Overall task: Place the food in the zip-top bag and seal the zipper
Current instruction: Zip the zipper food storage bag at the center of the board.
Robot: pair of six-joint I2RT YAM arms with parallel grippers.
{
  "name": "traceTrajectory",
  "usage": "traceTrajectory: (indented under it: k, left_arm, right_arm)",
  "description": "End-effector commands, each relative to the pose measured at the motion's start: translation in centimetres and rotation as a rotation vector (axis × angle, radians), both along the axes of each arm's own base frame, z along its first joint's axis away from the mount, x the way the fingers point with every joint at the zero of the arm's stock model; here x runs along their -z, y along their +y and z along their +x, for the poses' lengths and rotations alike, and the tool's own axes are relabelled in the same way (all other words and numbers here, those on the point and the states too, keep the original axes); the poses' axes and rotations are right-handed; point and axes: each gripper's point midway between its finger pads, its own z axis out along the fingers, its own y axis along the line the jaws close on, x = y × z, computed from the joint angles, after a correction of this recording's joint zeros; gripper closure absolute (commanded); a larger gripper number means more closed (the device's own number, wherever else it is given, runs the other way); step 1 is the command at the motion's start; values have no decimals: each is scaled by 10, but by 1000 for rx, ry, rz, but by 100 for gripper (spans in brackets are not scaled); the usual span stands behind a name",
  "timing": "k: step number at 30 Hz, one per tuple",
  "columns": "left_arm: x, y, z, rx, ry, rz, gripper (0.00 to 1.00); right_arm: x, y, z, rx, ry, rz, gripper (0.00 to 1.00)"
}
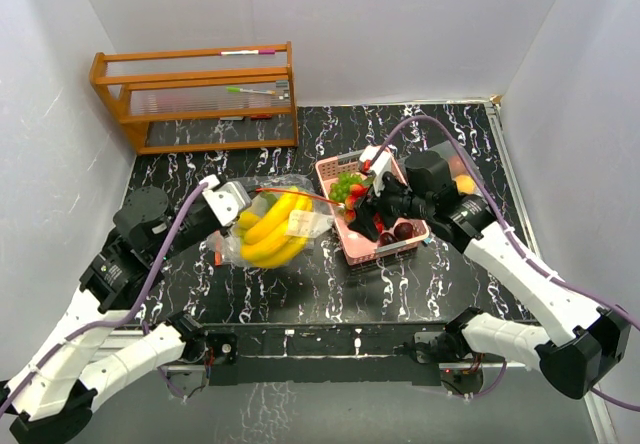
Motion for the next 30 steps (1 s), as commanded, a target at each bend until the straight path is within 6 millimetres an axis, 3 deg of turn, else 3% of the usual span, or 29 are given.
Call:
traceTrajectory:
  k: [1, 3, 7, 14, 21, 26, 30]
  left_arm:
    - [-35, -3, -8, 42, -94, -92, 100]
    - [-33, -7, -12, 70, -86, -87, 100]
    - [-26, -14, -16, 121, -67, -63, 100]
    - [-29, -19, -14, 132, -72, -77, 100]
    - [-24, -31, -7, 157, -47, -69, 100]
    - [-26, -38, -8, 194, -42, -82, 100]
    - [-22, -42, -6, 199, -30, -77, 100]
  right_arm:
    - [-66, 12, 18, 6, -172, 130, 12]
    - [-73, 15, 23, -3, -207, 138, 6]
    - [-89, 28, 26, -76, -240, 157, 3]
    - [-103, 62, 7, -336, -202, 240, 9]
    - [-121, 66, -23, -471, -220, 335, 11]
    - [-125, 67, -16, -445, -262, 346, 10]
    - [-128, 76, -20, -519, -236, 368, 14]
